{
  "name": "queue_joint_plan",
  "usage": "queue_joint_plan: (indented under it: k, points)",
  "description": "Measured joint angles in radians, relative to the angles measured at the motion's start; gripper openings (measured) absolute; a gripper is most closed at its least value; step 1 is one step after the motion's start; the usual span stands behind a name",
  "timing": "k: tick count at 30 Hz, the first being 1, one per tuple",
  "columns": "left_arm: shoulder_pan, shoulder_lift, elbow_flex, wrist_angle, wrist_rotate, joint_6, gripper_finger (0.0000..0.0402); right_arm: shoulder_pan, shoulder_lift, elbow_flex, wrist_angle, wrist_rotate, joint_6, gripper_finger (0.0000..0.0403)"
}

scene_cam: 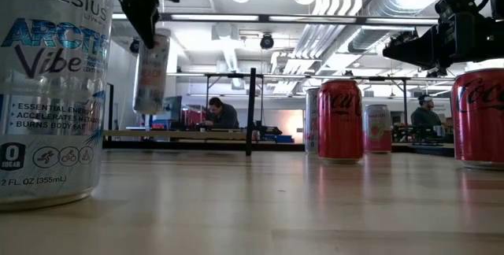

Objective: Place canned beverage on shelf
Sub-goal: Put the bottom white-pink soda can on the shelf

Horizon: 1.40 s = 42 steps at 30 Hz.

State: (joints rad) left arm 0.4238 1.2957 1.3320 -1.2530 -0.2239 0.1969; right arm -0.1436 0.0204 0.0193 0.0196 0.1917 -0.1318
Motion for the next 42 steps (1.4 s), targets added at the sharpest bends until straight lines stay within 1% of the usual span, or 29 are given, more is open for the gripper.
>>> queue_joint_plan:
  k: [7,12,19,25,28,32,34,36,42]
  points:
    - [0.224,0.027,-0.029,0.028,-0.072,0.179,0.0232,0.000,0.000,0.000,0.000,0.000,0.000,0.0000]
    - [0.370,0.057,-0.029,0.083,-0.048,0.246,0.0232,0.000,0.000,0.000,0.000,0.000,0.000,0.0000]
    - [0.524,0.100,-0.030,0.131,-0.018,0.253,0.0232,0.000,0.000,0.000,0.000,0.000,0.000,0.0000]
    - [0.611,0.117,-0.030,0.163,-0.010,0.238,0.0232,0.000,0.000,0.000,0.000,0.000,0.000,0.0000]
    - [0.647,0.117,-0.030,0.178,0.034,0.205,0.0232,0.000,0.000,0.000,0.000,0.000,0.000,0.0000]
    - [0.687,0.117,-0.030,0.192,0.134,0.121,0.0232,0.000,0.000,0.000,0.000,0.000,0.000,0.0000]
    - [0.697,0.117,-0.030,0.195,0.160,0.082,0.0232,0.000,0.000,0.000,0.000,0.000,0.000,0.0000]
    - [0.698,0.117,-0.030,0.205,0.164,0.059,0.0232,0.000,0.000,0.000,0.000,0.000,0.000,0.0000]
    - [0.697,0.117,-0.030,0.204,0.162,0.126,0.0237,0.000,0.000,0.000,0.000,0.000,0.000,0.0000]
